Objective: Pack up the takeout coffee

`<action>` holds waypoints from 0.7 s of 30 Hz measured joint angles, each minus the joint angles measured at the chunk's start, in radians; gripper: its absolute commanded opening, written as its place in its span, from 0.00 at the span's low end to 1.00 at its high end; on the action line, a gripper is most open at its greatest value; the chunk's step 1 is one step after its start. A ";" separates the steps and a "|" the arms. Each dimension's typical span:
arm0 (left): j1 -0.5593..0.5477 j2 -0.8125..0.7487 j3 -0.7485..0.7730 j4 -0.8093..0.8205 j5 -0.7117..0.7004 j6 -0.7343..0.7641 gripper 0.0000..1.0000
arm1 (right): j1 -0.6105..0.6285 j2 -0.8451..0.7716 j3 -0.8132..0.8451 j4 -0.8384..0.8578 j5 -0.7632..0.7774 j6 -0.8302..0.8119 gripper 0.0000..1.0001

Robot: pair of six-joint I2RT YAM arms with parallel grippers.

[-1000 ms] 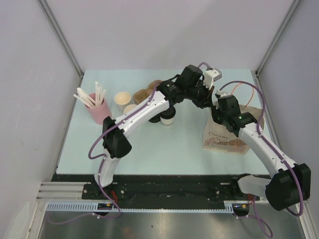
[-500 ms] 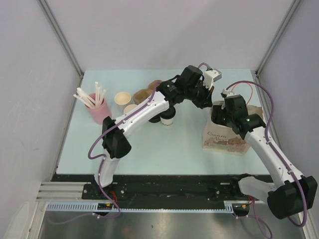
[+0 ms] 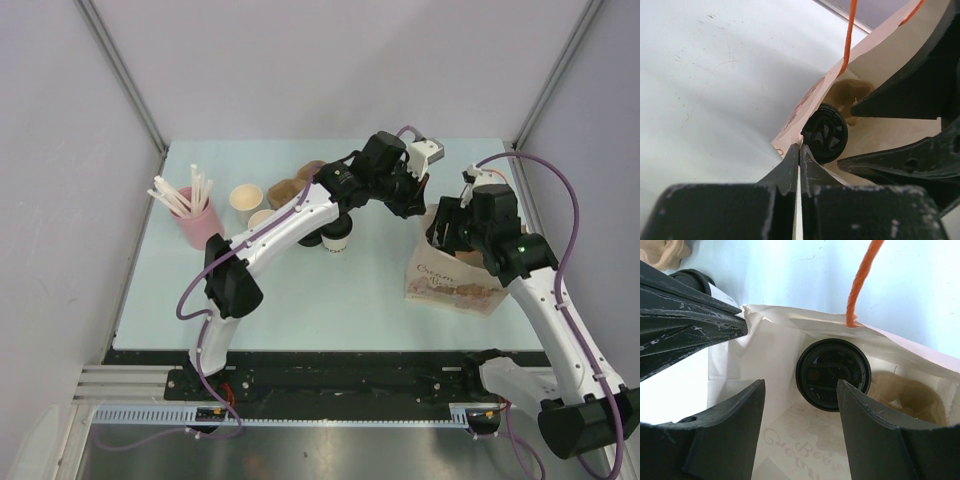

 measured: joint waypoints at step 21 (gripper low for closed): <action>0.000 -0.002 -0.002 0.000 -0.011 0.001 0.00 | -0.027 -0.197 0.183 -0.035 0.042 -0.004 0.68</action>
